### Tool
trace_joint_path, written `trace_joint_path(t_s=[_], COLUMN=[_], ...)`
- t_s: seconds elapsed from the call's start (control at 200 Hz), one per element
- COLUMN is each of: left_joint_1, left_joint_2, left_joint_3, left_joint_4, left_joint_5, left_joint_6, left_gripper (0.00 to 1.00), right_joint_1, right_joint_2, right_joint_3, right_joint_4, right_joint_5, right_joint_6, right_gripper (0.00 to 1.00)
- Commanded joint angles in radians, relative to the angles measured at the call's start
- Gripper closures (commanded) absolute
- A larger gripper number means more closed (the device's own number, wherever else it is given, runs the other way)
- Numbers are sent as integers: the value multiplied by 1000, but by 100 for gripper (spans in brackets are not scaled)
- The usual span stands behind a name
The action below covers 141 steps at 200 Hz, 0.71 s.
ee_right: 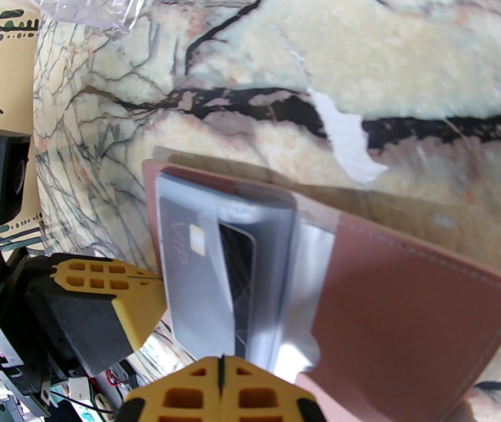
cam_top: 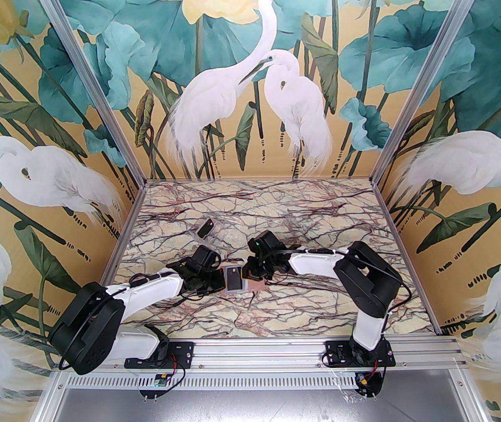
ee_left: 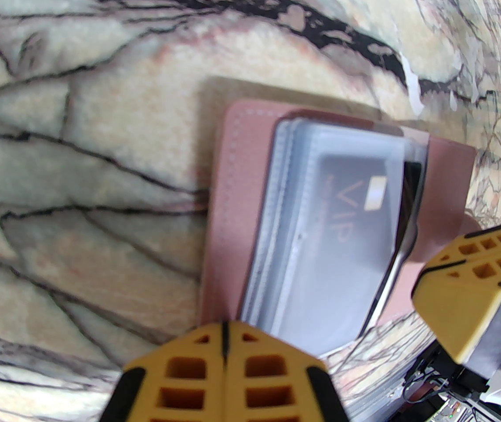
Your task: Put the credit cards into the card holder
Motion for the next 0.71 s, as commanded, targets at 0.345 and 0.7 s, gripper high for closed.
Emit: trace_joint_path(t_s=[0.345,0.7], left_joint_1=[4,3], left_joint_2=[52,-14], left_joint_3=[-39,-19], left_joint_4=[36,-12], left_joint_5=[-18,-24], left_joint_6=[-6,-3], left_gripper=[100,85], right_joint_1=[6,6], right_joint_2=[73,102], right_joint_3=[-34,-61], right_joint_4=[37,55], right_joint_5=[-10,-3], right_joint_6=[9,12], right_gripper=[100,100])
